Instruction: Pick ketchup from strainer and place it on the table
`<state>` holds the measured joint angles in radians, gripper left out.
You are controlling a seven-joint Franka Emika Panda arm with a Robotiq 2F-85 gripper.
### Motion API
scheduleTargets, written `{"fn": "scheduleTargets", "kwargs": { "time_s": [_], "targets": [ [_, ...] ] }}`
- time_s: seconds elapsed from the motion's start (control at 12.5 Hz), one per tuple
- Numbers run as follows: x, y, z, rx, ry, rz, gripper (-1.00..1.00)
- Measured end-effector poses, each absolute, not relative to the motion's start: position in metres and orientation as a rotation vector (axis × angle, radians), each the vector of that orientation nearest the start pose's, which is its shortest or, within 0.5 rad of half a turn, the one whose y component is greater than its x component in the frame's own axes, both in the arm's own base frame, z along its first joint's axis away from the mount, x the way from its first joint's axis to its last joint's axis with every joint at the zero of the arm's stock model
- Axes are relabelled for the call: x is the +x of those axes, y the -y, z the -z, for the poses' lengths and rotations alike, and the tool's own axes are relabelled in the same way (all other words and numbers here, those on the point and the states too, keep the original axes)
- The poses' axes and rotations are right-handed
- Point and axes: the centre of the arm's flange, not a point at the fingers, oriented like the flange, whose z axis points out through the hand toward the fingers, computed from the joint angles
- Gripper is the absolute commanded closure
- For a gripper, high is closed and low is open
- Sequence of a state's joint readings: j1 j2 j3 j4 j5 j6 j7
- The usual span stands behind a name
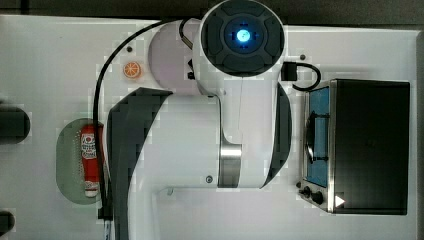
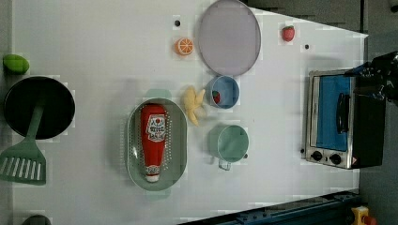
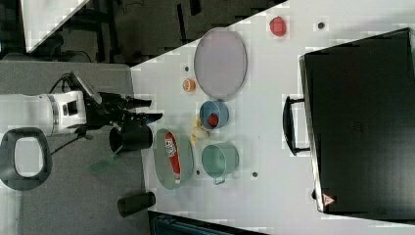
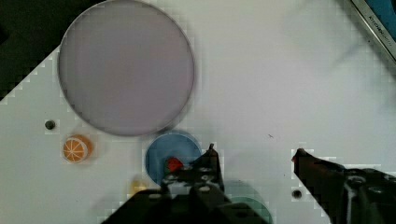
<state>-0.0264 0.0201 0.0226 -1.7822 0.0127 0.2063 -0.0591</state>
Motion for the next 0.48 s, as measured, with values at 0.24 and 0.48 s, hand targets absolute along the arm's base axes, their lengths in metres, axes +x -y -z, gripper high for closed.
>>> {"fn": "scheduleTargets", "kwargs": {
  "time_s": [0.24, 0.48],
  "targets": [
    [0.488, 0.009, -0.55, -2.954, -1.189, -0.226, -0.99],
    [0.463, -0.003, -0.62, -2.906, -1.183, -0.001, -1.0]
  ]
}}
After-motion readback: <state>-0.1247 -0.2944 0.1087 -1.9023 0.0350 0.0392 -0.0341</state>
